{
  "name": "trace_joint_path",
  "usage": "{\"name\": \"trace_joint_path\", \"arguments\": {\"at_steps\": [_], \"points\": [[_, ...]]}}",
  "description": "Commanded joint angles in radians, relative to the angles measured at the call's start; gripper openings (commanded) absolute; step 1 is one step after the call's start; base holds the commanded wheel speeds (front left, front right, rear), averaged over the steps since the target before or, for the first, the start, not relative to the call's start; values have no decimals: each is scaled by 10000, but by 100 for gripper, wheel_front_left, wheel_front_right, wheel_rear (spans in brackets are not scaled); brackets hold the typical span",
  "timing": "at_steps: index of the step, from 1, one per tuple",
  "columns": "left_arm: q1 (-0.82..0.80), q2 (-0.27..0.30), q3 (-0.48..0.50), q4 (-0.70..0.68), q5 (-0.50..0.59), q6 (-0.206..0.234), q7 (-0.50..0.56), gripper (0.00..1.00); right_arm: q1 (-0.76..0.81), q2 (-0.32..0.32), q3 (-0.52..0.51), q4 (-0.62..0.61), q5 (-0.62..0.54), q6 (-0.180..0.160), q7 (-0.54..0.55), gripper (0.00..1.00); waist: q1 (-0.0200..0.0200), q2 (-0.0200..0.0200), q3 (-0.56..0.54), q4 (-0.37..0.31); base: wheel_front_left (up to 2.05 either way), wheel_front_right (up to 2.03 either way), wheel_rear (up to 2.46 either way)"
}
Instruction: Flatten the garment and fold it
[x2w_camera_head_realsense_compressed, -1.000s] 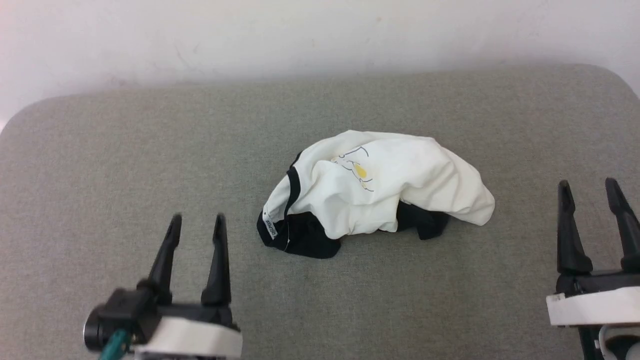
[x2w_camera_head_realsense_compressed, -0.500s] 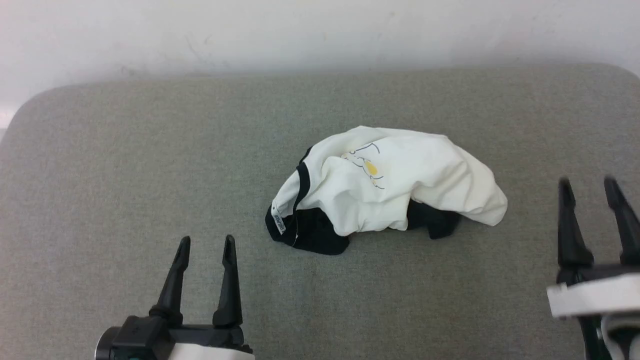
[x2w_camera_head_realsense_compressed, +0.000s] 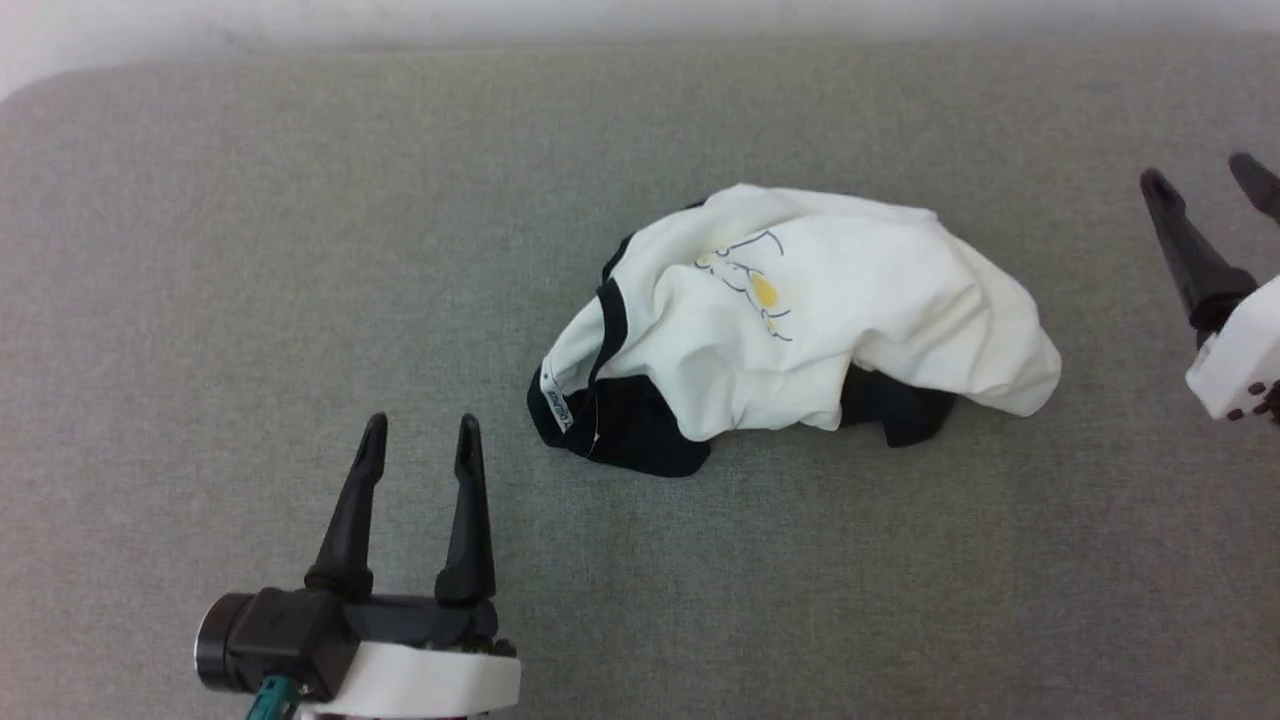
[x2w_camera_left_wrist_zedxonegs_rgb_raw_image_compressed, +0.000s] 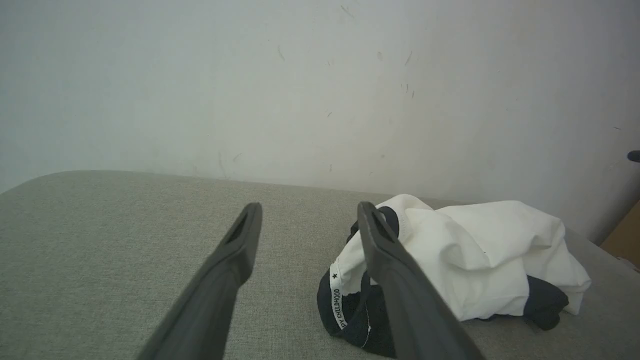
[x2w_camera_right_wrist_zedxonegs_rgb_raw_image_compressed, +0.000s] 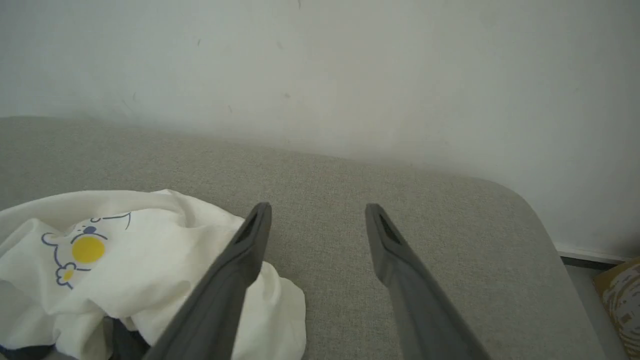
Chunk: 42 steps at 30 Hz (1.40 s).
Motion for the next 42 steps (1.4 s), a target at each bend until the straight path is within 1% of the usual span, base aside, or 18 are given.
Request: {"name": "trace_joint_path", "arguments": {"at_steps": [1,5,7,14,20,21,22,23,28,33,35,38,42], "points": [[-298,-115,-21,13,181,-143,-47,100,-210,-382,213,555,77,-19,642,100,-2,0,605,192,0,0,0],[-594,-251,-131,99,335,-295,-47,100,-340,-836,538,1628,225,-19,1829,100,-2,0,1100,421,0,0,0],[-712,-311,-165,135,396,-337,-47,100,-309,-996,742,1943,324,-19,2113,100,-2,0,1335,552,0,0,0],[-1001,-443,-253,299,503,-449,-47,100,-90,-1237,1255,2613,610,-19,2136,100,-2,0,1900,904,0,0,0],[-1230,-524,-339,496,527,-571,-47,100,44,-1442,2076,3119,1105,-19,2182,100,-2,0,2050,1154,0,0,0],[-1246,-535,-348,541,522,-585,-47,100,62,-1493,2183,3201,1152,-19,2183,46,-2,0,2016,1178,0,0,0],[-1251,-544,-354,588,513,-595,-47,100,59,-1553,2251,3253,1133,-19,2095,9,-2,0,1968,1196,0,0,0],[-1246,-552,-356,637,504,-600,-47,100,35,-1617,2304,3293,1081,-19,1980,0,-2,0,1901,1206,0,0,0],[-1058,-580,-282,853,441,-612,-47,100,-304,-1825,2363,3147,719,-19,1181,0,-2,0,1293,1177,0,0,0],[-799,-599,-178,919,292,-657,-47,100,-1207,-1918,2282,2434,381,-19,669,0,-2,0,581,1232,0,0,0],[-695,-605,-136,895,245,-662,-47,100,-1898,-2024,2390,2093,237,-19,639,0,-2,0,430,1273,0,0,0],[-608,-611,-99,830,188,-685,-47,100,-3275,-2251,2833,1709,-83,-19,741,0,-2,0,399,1378,0,0,0],[-654,-617,-89,717,148,-713,-47,100,-5629,-2451,3609,1803,-531,-19,736,0,-2,0,742,1597,0,0,0]]}}
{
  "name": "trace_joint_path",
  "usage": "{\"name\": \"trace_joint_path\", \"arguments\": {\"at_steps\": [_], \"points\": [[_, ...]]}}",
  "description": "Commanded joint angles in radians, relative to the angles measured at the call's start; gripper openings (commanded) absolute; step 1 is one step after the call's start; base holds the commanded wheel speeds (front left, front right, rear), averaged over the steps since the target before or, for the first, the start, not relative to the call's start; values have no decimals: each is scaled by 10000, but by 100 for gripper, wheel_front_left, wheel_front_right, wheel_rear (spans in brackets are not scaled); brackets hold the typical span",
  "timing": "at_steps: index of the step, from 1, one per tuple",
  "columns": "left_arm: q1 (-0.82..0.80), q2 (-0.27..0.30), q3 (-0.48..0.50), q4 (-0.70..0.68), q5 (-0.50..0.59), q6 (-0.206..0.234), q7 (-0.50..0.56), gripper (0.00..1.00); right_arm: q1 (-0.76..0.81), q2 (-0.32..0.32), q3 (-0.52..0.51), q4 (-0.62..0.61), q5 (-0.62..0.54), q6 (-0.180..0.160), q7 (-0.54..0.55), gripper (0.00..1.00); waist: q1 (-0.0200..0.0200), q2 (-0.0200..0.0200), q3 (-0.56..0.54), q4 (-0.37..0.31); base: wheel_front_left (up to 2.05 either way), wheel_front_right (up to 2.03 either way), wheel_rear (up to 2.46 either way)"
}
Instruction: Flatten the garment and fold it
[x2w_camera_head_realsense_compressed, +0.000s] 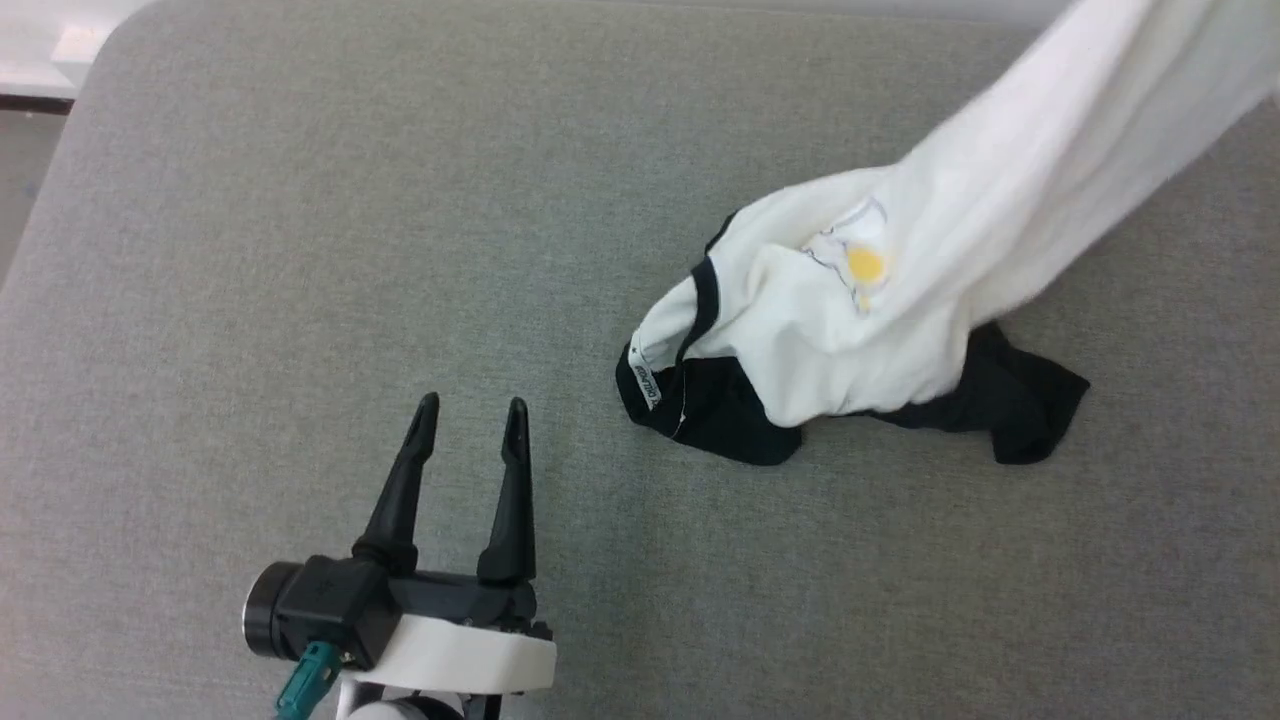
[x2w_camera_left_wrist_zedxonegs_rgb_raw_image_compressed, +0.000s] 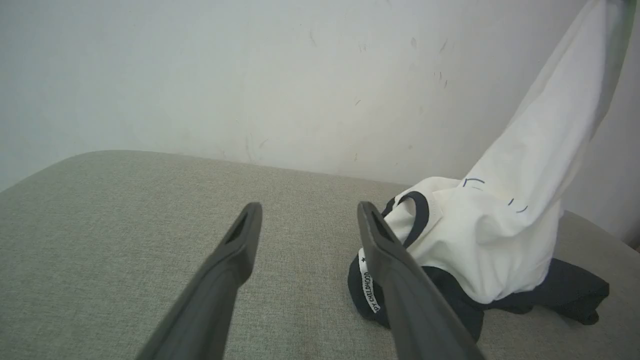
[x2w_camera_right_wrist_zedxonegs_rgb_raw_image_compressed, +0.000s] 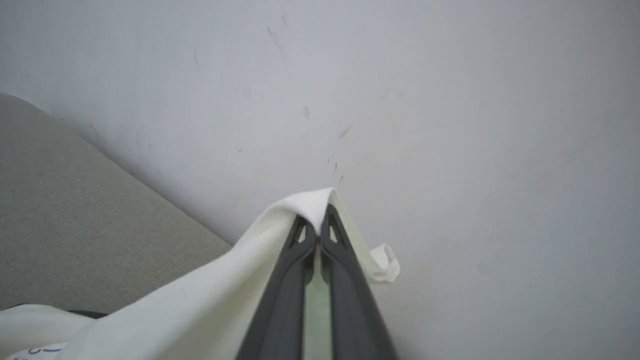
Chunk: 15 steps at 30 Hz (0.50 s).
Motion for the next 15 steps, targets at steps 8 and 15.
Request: {"name": "trace_joint_path", "arguments": {"at_steps": [8,15], "points": [[-690,-51,-691,-79,-421,144,-47,100,-3818,-13,1610,1970,-1099,-11,-709,0,1,0,1682,1036,0,0,0],[-1308,-52,-1397,52,-708,395,-47,100,-4462,251,2868,3889,-1350,-11,-1446,0,1,0,2534,1735,0,0,0]]}}
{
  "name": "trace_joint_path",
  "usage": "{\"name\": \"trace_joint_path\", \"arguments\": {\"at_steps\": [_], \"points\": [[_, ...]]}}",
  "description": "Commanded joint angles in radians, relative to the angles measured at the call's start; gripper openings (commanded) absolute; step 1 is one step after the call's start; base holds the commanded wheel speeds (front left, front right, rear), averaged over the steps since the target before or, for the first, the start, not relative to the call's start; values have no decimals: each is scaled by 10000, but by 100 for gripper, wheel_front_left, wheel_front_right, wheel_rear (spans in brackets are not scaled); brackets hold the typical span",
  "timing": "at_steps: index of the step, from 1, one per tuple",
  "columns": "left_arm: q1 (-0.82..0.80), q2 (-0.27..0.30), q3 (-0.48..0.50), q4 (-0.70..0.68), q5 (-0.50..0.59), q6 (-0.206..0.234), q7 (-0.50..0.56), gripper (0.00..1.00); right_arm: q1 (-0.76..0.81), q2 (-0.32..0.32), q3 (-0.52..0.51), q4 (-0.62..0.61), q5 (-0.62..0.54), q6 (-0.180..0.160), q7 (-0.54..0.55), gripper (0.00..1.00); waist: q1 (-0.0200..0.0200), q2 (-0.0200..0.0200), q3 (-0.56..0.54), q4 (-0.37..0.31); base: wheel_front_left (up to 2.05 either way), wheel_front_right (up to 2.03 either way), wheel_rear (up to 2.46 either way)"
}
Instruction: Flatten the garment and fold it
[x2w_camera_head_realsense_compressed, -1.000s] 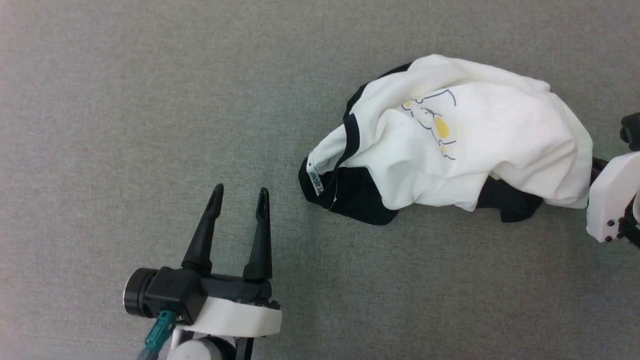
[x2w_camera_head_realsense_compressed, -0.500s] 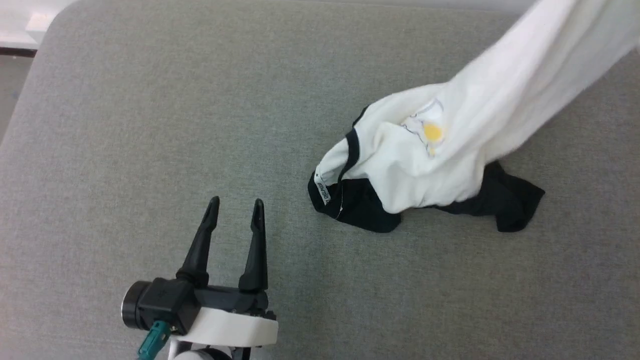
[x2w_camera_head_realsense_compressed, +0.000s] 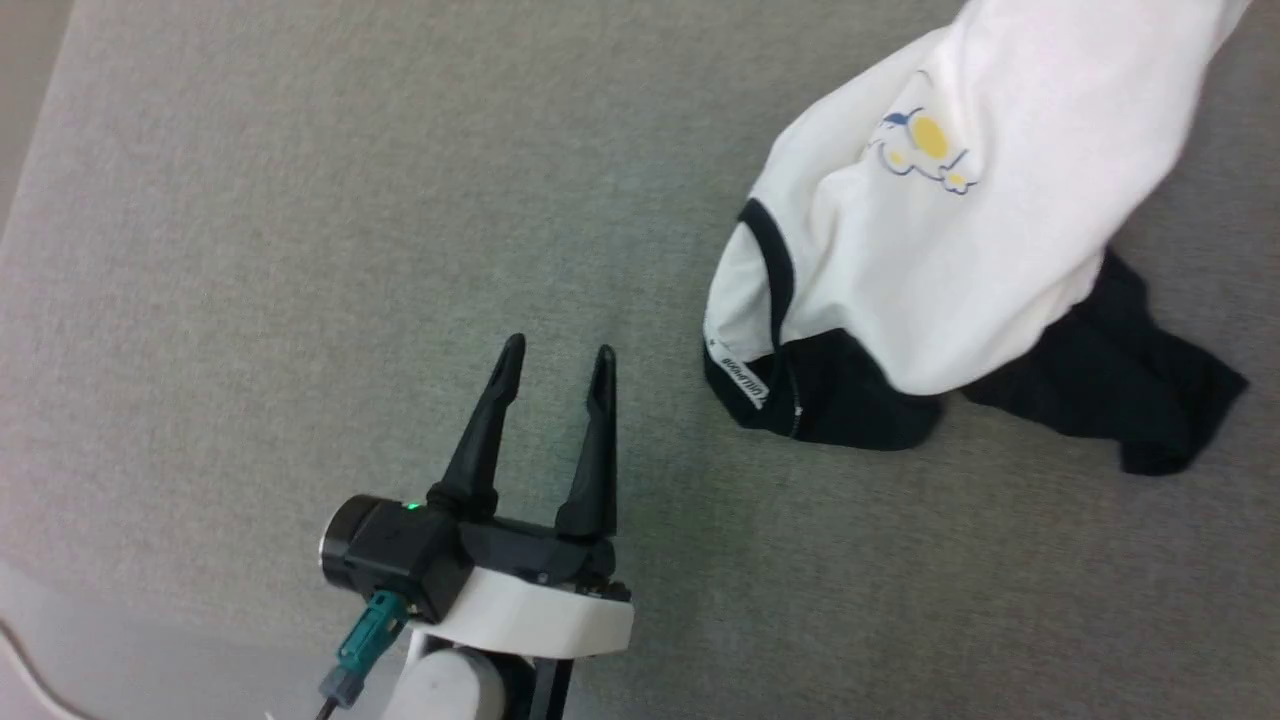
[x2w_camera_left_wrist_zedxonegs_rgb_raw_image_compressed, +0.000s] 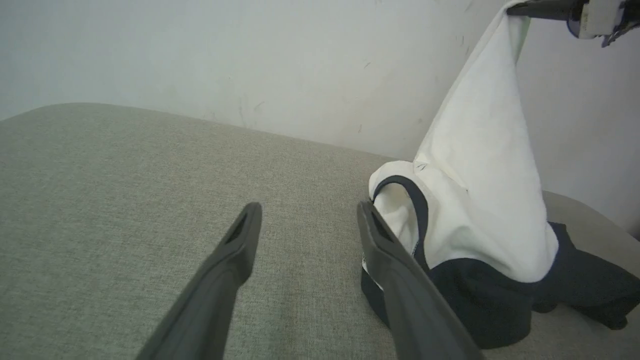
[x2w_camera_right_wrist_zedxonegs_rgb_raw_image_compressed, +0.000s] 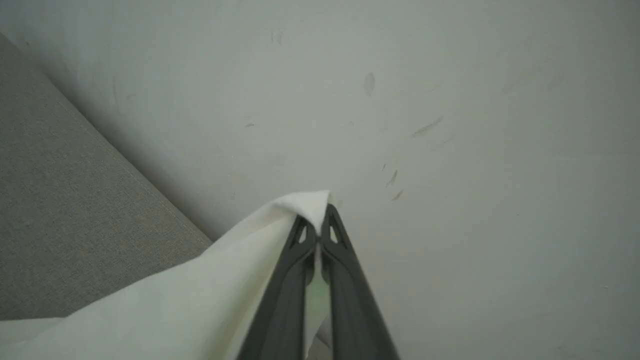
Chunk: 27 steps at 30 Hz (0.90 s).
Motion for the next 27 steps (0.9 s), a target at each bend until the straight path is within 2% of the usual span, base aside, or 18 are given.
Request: {"name": "trace_joint_path", "arguments": {"at_steps": [1,3,4,5,6,11,16,19,22,27], "points": [[-231,-23,-122,30,-105,87,-47,100,-45,115,176,382,4,-23,-166,0,-2,0,894,859,0,0,0],[-345,-23,-271,58,-156,149,-47,100,62,158,394,856,67,-23,-255,0,-2,0,984,967,0,0,0],[-390,-23,-331,69,-172,183,-47,100,130,161,503,1074,109,-23,-257,21,-2,0,1010,996,0,0,0],[-428,-23,-378,82,-186,218,-47,100,196,155,584,1294,165,-23,-248,51,-2,0,1026,1011,0,0,0],[-462,-23,-412,99,-194,250,-47,100,245,161,584,1521,241,-23,-203,100,-2,0,1035,1012,0,0,0],[-535,-23,-368,223,-133,317,-47,100,281,209,951,1785,759,-23,-389,100,-2,0,828,774,0,0,0],[-428,-23,-61,315,14,245,-47,100,340,185,987,1234,1793,-23,-717,100,-2,0,228,327,0,0,0],[-195,-24,151,335,121,216,-47,100,793,27,923,440,2565,-23,-692,100,-2,0,-228,24,0,0,0],[111,-24,386,308,218,183,-47,100,1657,-396,706,-689,3277,-23,-484,100,-2,0,-616,-255,0,0,0],[641,-24,766,204,343,77,-47,100,4284,-1375,-210,-2813,3953,-23,110,100,-2,0,-1037,-620,0,0,0]]}}
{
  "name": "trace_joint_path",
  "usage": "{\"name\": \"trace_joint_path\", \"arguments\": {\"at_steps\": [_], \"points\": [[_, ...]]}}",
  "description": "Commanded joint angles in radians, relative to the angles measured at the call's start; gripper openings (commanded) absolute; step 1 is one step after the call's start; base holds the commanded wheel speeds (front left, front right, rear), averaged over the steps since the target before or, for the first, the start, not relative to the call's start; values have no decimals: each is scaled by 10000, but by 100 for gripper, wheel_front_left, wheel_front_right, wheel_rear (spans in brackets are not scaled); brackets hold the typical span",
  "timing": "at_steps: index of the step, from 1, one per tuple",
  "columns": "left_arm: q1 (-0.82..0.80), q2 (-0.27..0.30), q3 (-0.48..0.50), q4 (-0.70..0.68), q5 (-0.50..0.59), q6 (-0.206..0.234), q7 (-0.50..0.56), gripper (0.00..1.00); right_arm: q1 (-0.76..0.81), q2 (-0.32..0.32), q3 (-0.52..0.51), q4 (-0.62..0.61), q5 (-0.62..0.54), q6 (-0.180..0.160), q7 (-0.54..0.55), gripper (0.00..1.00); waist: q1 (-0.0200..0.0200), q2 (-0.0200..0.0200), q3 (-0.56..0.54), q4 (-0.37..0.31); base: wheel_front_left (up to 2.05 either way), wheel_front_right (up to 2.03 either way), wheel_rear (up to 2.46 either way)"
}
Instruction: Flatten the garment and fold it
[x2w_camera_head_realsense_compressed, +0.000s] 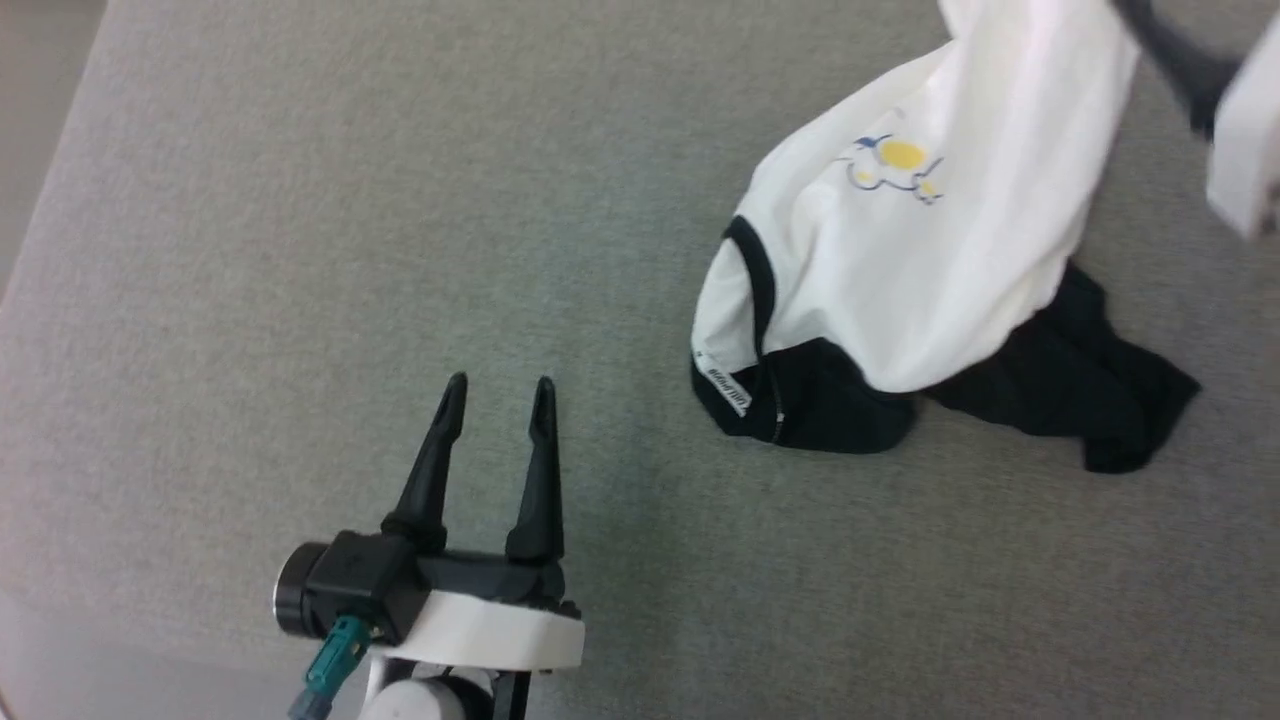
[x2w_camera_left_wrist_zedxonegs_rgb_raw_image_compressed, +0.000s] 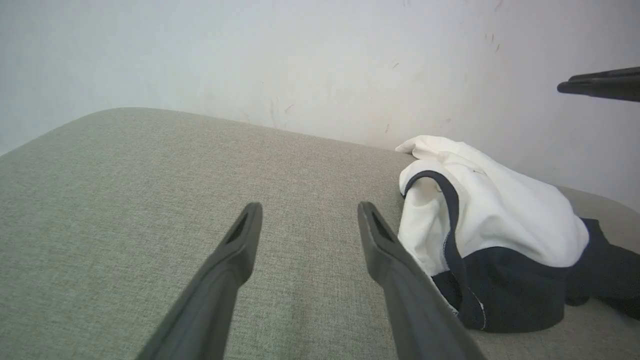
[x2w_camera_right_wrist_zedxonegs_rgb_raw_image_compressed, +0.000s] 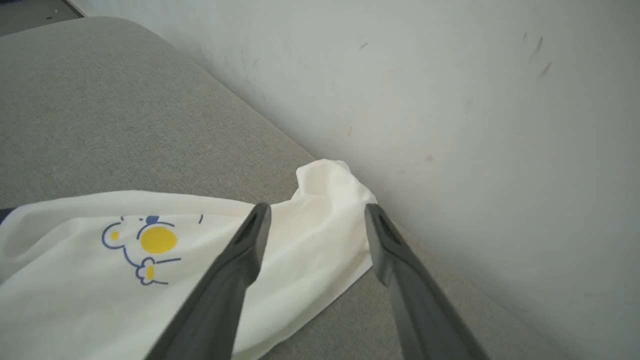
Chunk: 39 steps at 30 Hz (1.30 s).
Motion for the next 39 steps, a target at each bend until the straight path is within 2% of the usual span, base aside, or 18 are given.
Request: {"name": "trace_joint_path", "arguments": {"at_steps": [1,4,5,6,11,16,21,22,23,24,28,32,36,39], "points": [[219,-20,145,-80,114,-107,-47,100,1325,-300,-521,-663,182,-21,276,100,2,0,-646,-672,0,0,0],[390,-20,259,-148,142,-198,-47,100,3342,-502,-1401,-1624,64,-21,580,100,2,0,-694,-743,0,0,0],[390,-20,259,-148,142,-198,-47,100,3342,-502,-1401,-1624,64,-21,580,100,2,0,-694,-743,0,0,0],[419,-20,273,-165,147,-222,-47,100,3995,-476,-1671,-1891,-37,-21,655,100,2,0,-691,-743,0,0,0],[373,-20,151,-192,146,-326,-47,100,6440,-29,-2590,-2775,-802,-21,902,100,2,0,-531,-528,0,0,0],[241,-20,-36,-113,102,-345,-47,100,7190,246,-2318,-2992,-1701,-21,821,100,2,0,-275,-118,0,0,0],[142,-20,-190,-72,-6,-277,-47,100,7084,314,-1552,-2401,-2095,-21,951,98,2,0,-64,280,0,0,0],[114,-20,-220,-72,-34,-263,-47,100,7007,242,-1379,-2272,-2197,-21,995,38,2,0,-28,354,0,0,0],[89,-20,-241,-69,-52,-246,-47,100,6914,163,-1212,-2183,-2283,-21,1007,5,2,0,4,406,0,0,0],[74,-20,-238,-74,-73,-208,-47,100,6818,155,-1128,-2109,-2301,-21,994,0,2,0,14,424,0,0,0],[98,-20,-159,-60,-84,-86,-47,100,6329,154,-1024,-2221,-2221,-21,854,0,2,0,-80,287,0,0,0],[121,-20,4,4,-34,-125,-47,100,5649,177,-1326,-2636,-1979,-21,765,0,2,0,-415,-133,0,0,0],[152,-20,200,65,69,-240,-47,100,4752,237,-2402,-3033,-1854,-21,816,0,2,0,-817,-634,0,0,0],[224,-20,316,96,132,-328,-47,100,4455,35,-3522,-3105,-2058,-21,946,0,2,0,-1028,-909,0,0,0]]}}
